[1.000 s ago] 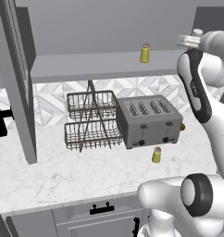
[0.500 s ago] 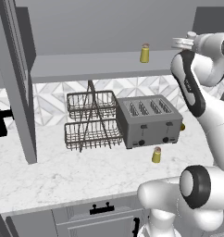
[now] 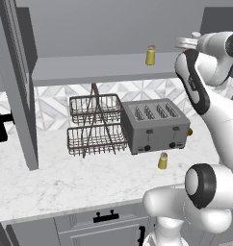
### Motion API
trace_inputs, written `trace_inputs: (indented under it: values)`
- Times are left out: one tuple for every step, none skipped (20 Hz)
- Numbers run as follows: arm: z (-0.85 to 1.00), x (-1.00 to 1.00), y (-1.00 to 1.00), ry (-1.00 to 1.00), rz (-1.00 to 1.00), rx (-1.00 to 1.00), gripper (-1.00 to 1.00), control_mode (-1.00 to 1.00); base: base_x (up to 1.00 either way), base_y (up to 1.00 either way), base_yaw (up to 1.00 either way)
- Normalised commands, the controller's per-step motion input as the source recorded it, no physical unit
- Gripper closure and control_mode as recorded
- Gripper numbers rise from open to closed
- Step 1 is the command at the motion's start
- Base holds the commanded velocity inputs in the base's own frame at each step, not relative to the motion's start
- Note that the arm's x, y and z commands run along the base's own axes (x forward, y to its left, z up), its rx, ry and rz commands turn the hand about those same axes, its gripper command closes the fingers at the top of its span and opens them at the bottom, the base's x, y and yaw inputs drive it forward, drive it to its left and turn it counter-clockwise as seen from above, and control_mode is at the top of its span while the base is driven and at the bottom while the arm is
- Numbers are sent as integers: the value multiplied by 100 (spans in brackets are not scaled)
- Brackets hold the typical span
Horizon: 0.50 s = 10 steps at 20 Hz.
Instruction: Put the shaker and condiment bottle from the counter next to their counterparts in the cabinet.
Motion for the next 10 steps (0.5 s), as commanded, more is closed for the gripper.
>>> trace_inputs:
  values:
    - [0,8,0,0,0,0,100,-100,0,0,0]
    - [0,14,-1,0,0,0,100,-100,0,0,0]
    - [0,16,0,0,0,0,100,-100,0,0,0]
    - [0,17,0,0,0,0,100,-100,0,0,0]
    - [0,16,0,0,0,0,100,-100,0,0,0]
    - [0,16,0,0,0,-1,-100,-100,0,0,0]
    - [0,14,0,0,0,-1,-100,-100,0,0,0]
    - [0,11,0,0,0,-1,-100,-100,0,0,0]
    - [0,8,0,0,0,0,-100,-100,0,0,0]
    - [0,6,0,0,0,0,-100,-100,0,0,0]
